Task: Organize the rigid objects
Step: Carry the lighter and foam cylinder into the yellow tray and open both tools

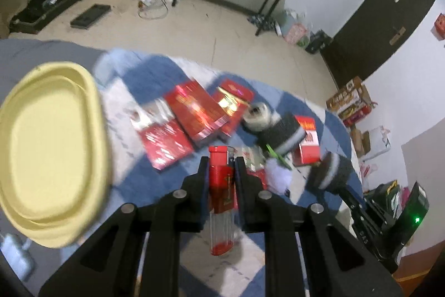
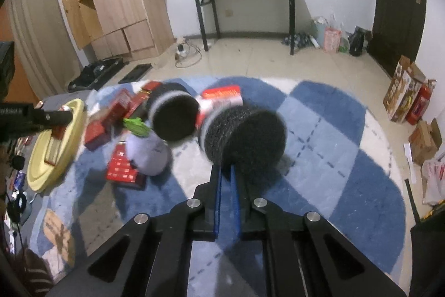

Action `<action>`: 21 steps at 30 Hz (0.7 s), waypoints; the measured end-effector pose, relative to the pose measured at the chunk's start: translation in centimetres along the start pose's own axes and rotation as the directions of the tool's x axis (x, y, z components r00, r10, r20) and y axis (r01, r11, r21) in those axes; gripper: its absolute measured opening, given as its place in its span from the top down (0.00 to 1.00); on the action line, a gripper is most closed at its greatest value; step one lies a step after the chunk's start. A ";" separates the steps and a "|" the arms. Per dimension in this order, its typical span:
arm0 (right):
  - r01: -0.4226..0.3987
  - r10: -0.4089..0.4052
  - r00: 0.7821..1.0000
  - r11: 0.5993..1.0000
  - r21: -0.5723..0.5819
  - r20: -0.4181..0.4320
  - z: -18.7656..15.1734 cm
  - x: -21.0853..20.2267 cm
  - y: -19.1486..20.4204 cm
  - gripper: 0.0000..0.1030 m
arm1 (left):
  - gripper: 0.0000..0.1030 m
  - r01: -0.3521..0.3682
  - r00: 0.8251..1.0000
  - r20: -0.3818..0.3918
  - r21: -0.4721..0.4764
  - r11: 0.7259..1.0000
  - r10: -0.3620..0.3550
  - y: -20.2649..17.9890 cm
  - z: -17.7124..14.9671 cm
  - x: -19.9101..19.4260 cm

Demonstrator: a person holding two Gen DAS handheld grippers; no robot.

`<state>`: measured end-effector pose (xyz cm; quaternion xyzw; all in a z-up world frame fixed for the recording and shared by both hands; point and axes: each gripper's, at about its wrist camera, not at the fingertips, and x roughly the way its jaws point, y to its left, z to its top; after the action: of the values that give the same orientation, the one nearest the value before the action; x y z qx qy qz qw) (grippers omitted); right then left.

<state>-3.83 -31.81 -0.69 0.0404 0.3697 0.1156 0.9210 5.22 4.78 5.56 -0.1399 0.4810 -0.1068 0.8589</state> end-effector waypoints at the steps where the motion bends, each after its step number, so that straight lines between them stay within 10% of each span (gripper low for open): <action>1: -0.002 0.002 1.000 1.000 -0.007 0.005 0.0 -0.5 0.1 0.96 | 0.82 -0.016 1.000 0.016 -0.006 1.000 0.016 1.1 0.4 -0.9; 14: -0.046 0.045 0.998 0.998 -0.041 -0.036 -0.6 1.4 2.2 0.93 | 0.82 0.012 0.998 0.065 -0.110 0.994 -0.005 6.4 0.7 -2.1; 16: -0.052 0.050 0.998 0.997 -0.053 -0.037 -0.6 1.6 2.5 0.82 | 0.82 0.026 0.997 0.072 -0.103 0.994 -0.019 6.1 0.7 -2.1; 18: -0.039 0.037 0.998 0.998 -0.050 -0.041 -0.8 1.9 2.5 0.39 | 0.82 0.040 0.997 0.076 -0.099 0.994 -0.033 5.8 0.8 -2.2; 21: -0.037 0.037 0.999 0.999 -0.038 -0.006 -0.8 2.0 2.5 0.30 | 0.82 0.051 0.996 0.078 -0.098 0.994 -0.044 5.6 0.8 -2.2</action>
<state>-3.44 -28.92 -2.26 0.0295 0.3691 0.1399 0.9183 5.00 10.90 5.80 -0.1982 0.4494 -0.0975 0.8656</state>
